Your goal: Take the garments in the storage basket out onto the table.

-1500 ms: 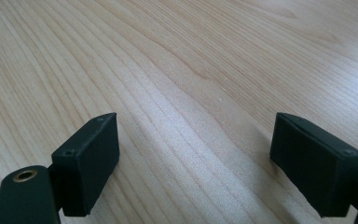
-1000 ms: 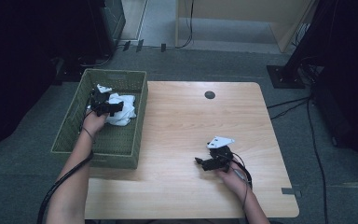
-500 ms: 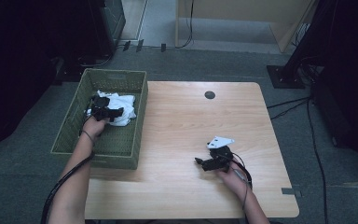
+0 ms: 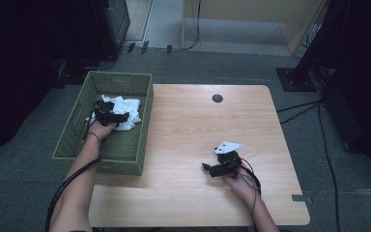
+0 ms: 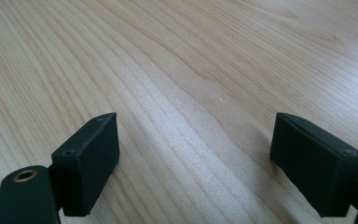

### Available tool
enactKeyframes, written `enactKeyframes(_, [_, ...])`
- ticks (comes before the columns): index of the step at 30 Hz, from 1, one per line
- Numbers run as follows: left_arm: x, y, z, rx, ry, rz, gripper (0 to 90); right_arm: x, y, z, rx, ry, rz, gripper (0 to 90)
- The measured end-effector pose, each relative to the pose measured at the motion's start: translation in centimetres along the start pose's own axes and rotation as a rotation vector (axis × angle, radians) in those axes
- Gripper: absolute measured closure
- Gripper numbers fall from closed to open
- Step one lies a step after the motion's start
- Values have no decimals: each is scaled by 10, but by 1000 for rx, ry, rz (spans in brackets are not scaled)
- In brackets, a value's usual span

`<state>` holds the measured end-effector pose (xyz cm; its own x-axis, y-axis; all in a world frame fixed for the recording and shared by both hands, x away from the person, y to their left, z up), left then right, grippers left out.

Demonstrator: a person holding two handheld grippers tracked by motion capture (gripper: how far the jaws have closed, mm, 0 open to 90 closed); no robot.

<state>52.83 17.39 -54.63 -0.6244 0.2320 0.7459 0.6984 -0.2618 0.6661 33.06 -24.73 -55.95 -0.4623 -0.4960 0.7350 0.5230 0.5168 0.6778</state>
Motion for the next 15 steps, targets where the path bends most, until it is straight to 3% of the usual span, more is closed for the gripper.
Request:
enactKeyframes(8, [-2,3,3,-15,-29,14,99,-1,1,0,-5,-2,-1,160])
enactKeyframes(15, [-3,2,4,-22,-21,-1,103,-2,2,0,0,-1,-2,160])
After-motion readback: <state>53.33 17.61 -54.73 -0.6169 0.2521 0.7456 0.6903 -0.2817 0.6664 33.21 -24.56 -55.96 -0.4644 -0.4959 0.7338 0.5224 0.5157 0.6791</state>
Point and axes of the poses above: each handheld gripper's, and its own axes: x roughly backward along the jaws, y roughly out of its top, z roughly to its left, the point moved 4 cm from there along -x, roughly forward along the jaws, and after that the axes turned 5 degrees about z, right-handed, at the moved point
